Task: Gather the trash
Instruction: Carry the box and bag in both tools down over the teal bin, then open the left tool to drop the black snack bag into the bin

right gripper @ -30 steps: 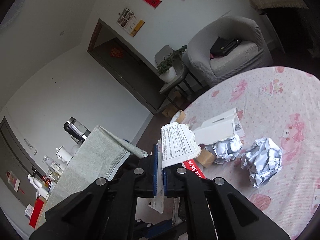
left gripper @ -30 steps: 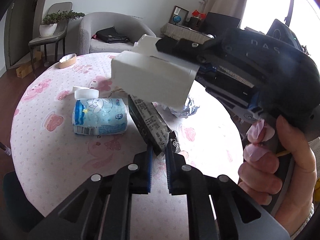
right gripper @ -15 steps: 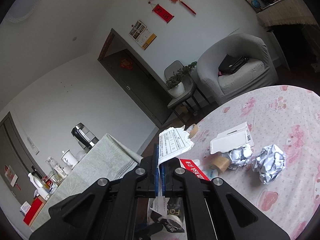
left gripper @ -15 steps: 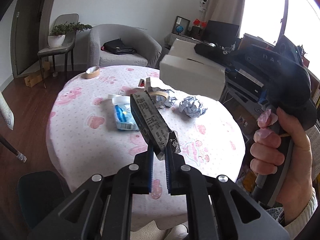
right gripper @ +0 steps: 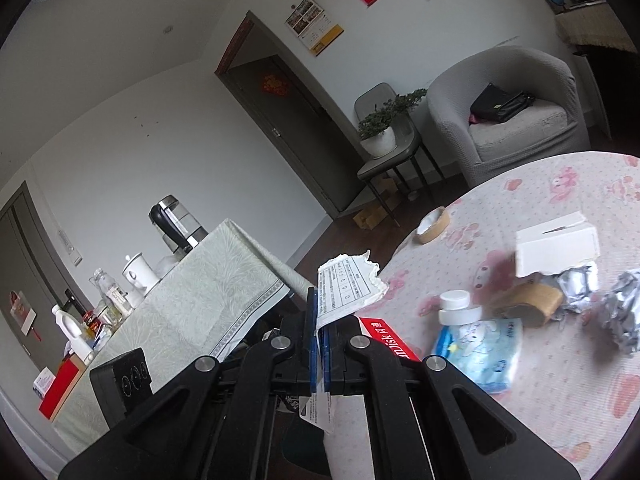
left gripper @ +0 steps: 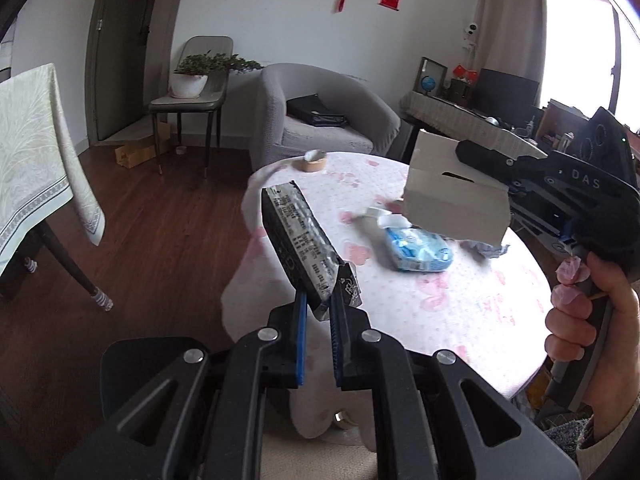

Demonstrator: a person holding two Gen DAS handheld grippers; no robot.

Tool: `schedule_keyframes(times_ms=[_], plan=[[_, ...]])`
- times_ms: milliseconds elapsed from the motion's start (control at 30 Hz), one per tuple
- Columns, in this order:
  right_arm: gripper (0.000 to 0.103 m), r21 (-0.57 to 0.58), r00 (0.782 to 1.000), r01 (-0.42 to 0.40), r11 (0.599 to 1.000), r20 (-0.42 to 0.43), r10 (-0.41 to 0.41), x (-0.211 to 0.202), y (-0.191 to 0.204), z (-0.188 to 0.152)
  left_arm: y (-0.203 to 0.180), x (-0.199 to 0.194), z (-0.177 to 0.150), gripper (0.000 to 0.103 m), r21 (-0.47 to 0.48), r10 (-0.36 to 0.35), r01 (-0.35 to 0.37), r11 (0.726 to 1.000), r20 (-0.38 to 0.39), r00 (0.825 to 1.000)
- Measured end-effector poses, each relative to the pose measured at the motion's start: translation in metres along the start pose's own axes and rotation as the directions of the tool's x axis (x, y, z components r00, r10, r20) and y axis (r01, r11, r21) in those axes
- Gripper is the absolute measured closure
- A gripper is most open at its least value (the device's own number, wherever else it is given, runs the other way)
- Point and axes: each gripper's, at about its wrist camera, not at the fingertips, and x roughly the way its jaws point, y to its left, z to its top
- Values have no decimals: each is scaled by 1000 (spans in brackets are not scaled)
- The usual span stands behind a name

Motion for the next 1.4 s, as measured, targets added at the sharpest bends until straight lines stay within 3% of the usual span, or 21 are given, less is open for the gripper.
schedule_keyframes(times_ms=[333,467,633,767,967,1067,1200,1300,1367,1400], plan=[[101,-79,987,-42,996,-161,29,81,49,-23,97,3,-25,91,-101,137,-148,984,-108,985],[101,-121,972,-23,992,-237,-6,116,64,-40,128,11,-38,91,-111,186,-207,972,-180,966],[101,-173,947,-5,985,-317,-51,154,78,-60,158,23,-56,91,-125,198,-241,962,-285,938],[101,-185,931,-3,983,-359,-65,177,85,-72,178,34,-71,91,-127,196,-258,958,-369,909],[101,-202,904,7,979,-418,-93,207,94,-88,203,52,-99,91,-137,201,-309,941,-507,838],[101,-211,886,16,977,-451,-112,222,96,-98,211,56,-110,91,-130,195,-311,942,-544,816],[101,-223,856,30,974,-497,-140,240,95,-112,218,56,-118,88,-147,160,-288,946,-561,812],[101,-231,836,43,972,-524,-162,252,92,-121,220,52,-118,81,-144,164,-283,948,-542,824],[101,-239,827,50,970,-534,-174,257,90,-125,221,50,-115,63,-149,159,-277,949,-531,833],[101,-244,824,53,968,-538,-180,259,90,-128,220,48,-114,61,-149,163,-278,949,-524,836]])
